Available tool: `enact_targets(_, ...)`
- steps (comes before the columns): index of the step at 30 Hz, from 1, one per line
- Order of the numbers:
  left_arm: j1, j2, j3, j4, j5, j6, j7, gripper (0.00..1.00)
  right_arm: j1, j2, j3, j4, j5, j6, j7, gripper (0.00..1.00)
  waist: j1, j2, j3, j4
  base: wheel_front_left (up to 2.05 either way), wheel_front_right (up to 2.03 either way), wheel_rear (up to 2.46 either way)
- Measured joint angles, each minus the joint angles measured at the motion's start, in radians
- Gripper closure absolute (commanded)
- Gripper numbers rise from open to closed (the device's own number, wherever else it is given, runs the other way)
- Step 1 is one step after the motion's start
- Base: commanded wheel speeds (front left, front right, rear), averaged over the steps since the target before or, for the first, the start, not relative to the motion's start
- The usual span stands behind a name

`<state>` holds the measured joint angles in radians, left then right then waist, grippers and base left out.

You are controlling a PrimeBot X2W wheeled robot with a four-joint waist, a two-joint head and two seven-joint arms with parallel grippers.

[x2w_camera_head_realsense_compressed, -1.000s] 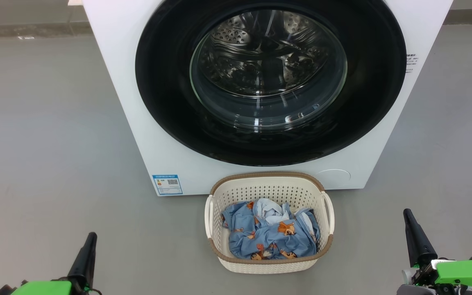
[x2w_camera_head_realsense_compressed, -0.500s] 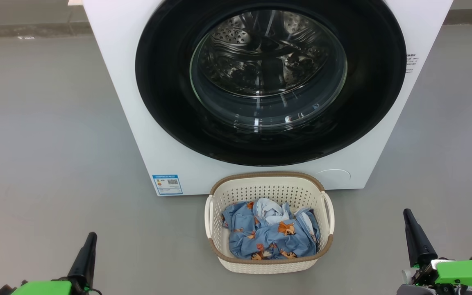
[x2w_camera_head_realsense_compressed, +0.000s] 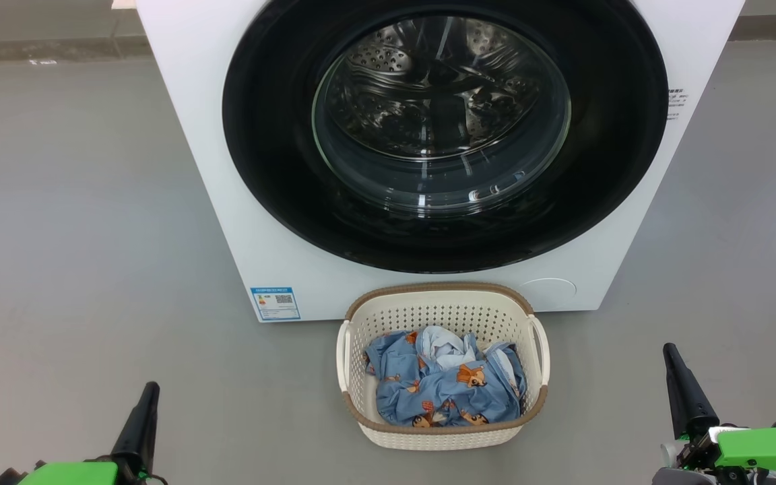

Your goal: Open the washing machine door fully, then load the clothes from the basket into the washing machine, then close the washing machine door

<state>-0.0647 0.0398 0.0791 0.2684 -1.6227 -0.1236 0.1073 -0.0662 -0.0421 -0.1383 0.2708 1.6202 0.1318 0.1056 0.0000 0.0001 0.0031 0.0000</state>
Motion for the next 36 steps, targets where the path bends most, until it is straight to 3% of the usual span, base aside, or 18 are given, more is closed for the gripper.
enact_targets(36,0.0,0.0,0.0,0.0,0.0,0.0,0.0,1.0,0.0,0.0,0.0,0.0,0.0,0.0,0.0,1.0,0.0001,0.0,0.0,0.0,0.0,0.0,0.0)
